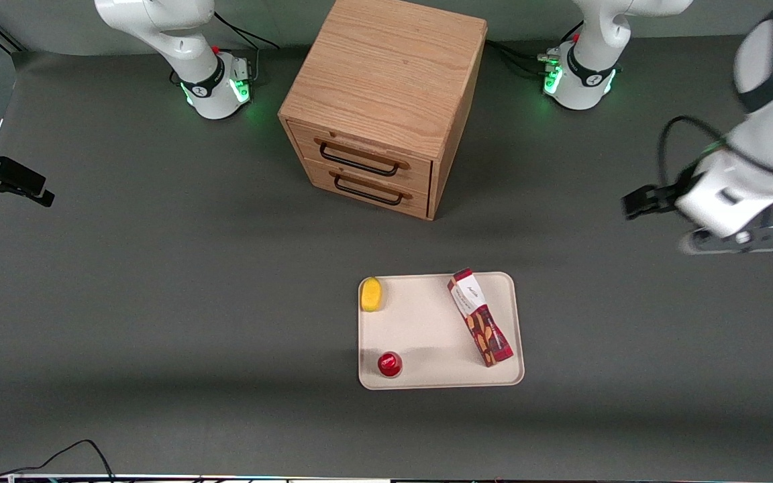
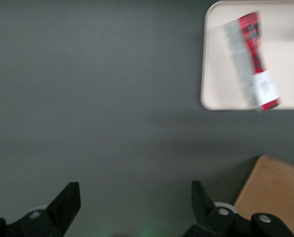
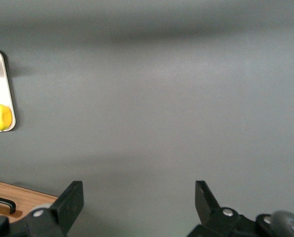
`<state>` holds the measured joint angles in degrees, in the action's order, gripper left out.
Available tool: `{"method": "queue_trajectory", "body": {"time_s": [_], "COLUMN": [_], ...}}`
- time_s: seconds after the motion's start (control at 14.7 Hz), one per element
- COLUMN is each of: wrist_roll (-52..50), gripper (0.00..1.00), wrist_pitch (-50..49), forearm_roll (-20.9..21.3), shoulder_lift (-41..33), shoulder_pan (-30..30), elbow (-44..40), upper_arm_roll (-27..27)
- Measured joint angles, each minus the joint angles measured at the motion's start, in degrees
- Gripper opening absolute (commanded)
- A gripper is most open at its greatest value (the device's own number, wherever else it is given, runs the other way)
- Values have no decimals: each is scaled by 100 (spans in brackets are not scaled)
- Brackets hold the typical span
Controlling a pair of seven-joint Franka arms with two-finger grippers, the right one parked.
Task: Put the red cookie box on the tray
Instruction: 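Open the left gripper to release the box and withdraw upward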
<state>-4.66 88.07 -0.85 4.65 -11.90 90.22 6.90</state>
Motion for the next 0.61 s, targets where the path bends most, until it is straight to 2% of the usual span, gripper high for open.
{"method": "queue_trajectory", "body": {"time_s": [0.2,0.61], "wrist_roll": [852,1417], "gripper": [100,100], "wrist_pitch": [16,288], "forearm_roll": [56,145], "shoulder_lift": [-477,-624], "shoulder_pan": [31,29], "elbow": [503,757], "upper_arm_roll": [538,860]}}
